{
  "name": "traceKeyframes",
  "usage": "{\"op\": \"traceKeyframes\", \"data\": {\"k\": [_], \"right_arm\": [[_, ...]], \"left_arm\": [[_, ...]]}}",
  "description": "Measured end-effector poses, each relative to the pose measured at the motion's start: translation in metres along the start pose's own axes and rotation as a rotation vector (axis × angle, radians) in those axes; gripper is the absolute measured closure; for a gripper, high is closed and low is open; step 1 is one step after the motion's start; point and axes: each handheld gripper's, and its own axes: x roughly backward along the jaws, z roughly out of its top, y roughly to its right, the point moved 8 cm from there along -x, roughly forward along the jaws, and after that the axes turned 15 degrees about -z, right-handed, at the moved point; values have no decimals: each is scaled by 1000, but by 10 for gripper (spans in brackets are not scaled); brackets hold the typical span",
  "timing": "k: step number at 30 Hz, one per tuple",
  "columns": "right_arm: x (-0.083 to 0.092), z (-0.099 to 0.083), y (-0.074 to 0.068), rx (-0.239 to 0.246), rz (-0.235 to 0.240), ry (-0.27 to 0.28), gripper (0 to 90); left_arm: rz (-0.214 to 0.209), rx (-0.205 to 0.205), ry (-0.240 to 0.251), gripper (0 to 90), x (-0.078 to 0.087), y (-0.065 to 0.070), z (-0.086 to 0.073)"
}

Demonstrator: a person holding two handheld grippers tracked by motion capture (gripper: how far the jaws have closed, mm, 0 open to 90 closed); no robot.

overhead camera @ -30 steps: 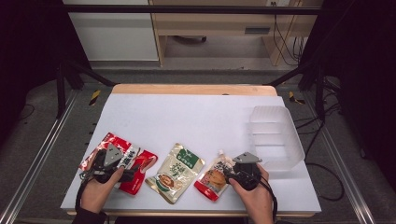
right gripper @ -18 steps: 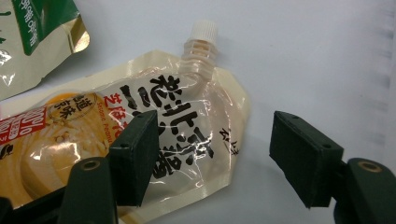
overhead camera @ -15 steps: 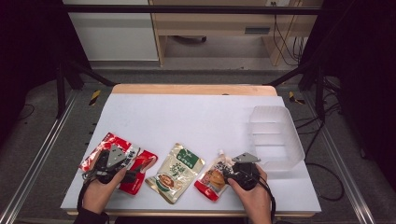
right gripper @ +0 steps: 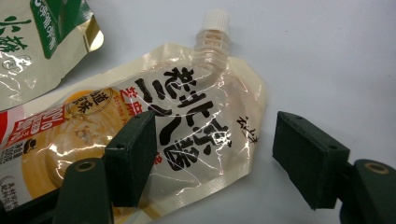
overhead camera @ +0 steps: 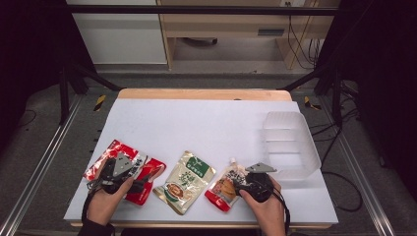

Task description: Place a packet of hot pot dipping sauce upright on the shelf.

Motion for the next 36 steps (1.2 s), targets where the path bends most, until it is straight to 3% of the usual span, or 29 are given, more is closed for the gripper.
{"op": "traceKeyframes", "data": {"k": [10,13,14,16,17,18,19,20,24,30,36], "right_arm": [[-1,-1,-1,-38,42,-14,373],[-1,-1,-1,-35,34,-11,443],[0,-1,1,-37,26,-15,539],[0,-1,1,-33,22,-14,569],[0,-2,2,-27,18,-19,649],[0,-2,2,-27,18,-19,649],[0,-2,2,-14,13,-20,721],[0,-2,2,-14,13,-20,721],[1,0,2,18,8,-20,866],[4,8,3,37,22,-9,894],[12,28,7,72,16,52,900]], "left_arm": [[-4,-1,-2,76,-1,1,0],[-5,-3,-3,76,-1,1,0],[-6,-3,-3,76,-1,1,0],[-5,-4,-4,77,-1,1,0],[-6,-5,-5,77,-1,1,0],[-6,-5,-5,77,-1,1,0],[-6,-8,-10,77,-1,1,0],[-6,-8,-10,78,-1,1,0],[-7,-9,-11,78,-1,1,0],[-9,-11,-10,78,-1,1,0],[-21,-13,1,84,0,3,1]]}}
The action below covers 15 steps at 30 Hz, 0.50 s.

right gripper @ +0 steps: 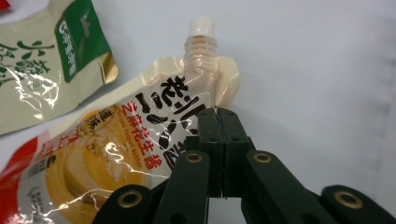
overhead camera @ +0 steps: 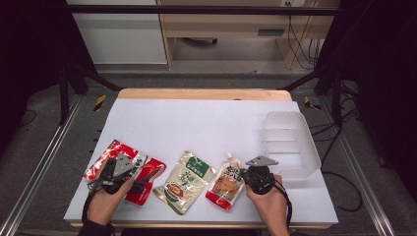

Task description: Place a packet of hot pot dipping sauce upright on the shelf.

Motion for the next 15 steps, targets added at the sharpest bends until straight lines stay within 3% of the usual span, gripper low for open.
{"op": "traceKeyframes", "data": {"k": [3,5,10,15], "right_arm": [[4,12,5,8,2,33,900],[7,24,6,44,9,62,900],[15,42,2,100,27,91,900],[24,59,-1,135,53,125,900]], "left_arm": [[-17,7,17,84,0,2,2],[-25,5,15,84,0,2,2],[-32,26,35,86,1,1,3],[-55,20,40,89,1,4,5]]}}
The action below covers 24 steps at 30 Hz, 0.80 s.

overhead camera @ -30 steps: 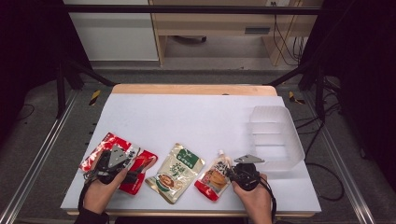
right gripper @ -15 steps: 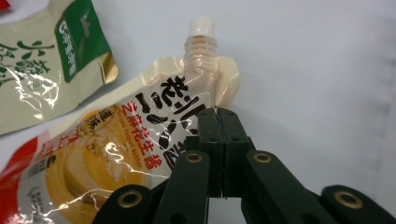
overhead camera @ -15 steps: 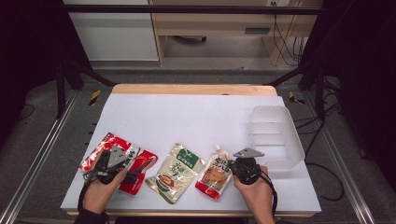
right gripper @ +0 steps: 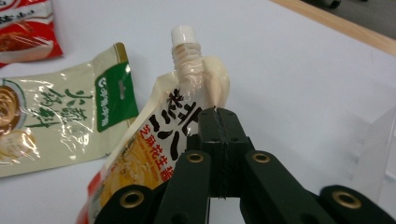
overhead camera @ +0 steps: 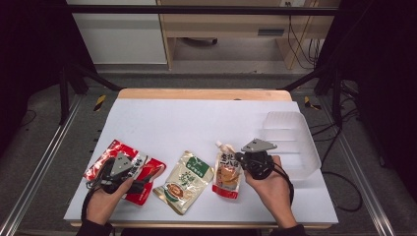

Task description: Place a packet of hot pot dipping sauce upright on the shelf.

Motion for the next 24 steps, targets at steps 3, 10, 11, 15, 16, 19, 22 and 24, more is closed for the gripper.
{"op": "traceKeyframes", "data": {"k": [3,10,11,15,16,19,22,24], "right_arm": [[4,6,-1,13,13,14,900],[18,23,-12,57,49,75,900],[19,23,-13,62,56,83,900],[23,24,-16,62,85,101,900],[23,24,-16,62,85,101,900],[30,27,-21,61,128,130,900],[31,29,-22,70,138,142,900],[30,29,-22,62,144,142,900]], "left_arm": [[-15,-12,1,90,-1,3,3],[-77,-48,17,91,-1,18,17],[-77,-48,17,91,-1,18,17],[-142,-57,41,116,-4,27,30],[-142,-57,41,122,-4,27,30],[-209,-73,60,163,-9,38,51],[-223,-115,43,166,-12,44,66],[-234,-131,35,168,-14,46,74]]}}
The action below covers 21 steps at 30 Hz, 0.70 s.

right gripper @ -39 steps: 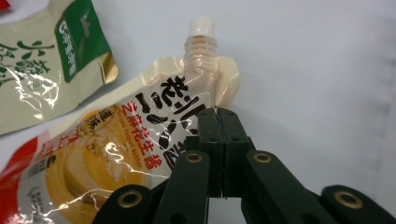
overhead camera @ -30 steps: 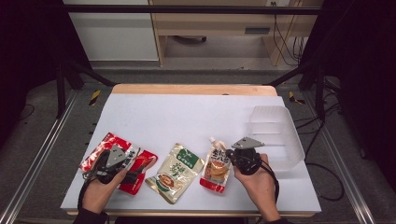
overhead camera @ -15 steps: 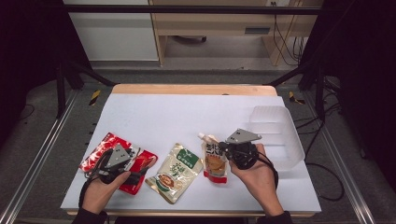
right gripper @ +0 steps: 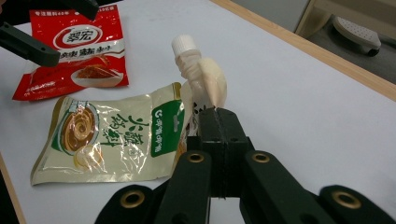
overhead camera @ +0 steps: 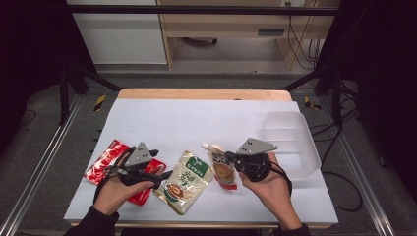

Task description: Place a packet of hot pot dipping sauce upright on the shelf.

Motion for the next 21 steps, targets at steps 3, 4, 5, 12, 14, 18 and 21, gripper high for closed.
{"op": "traceKeyframes", "data": {"k": [3,4,5,12,14,18,21], "right_arm": [[-1,0,1,-10,14,8,900],[0,1,1,-13,18,10,900],[0,1,1,-13,22,15,900],[3,7,2,-11,33,47,900],[4,12,1,-8,46,59,900],[5,18,-2,1,58,67,900],[5,27,-6,6,86,83,900]], "left_arm": [[-10,-12,-12,172,-4,1,5],[-16,-11,-11,174,-5,1,6],[-20,-11,-10,175,-6,1,7],[-46,-31,-15,202,-14,3,19],[-52,-39,-19,220,-15,3,24],[-82,-64,-27,244,-18,3,37],[-89,-87,-28,272,-18,1,50]]}}
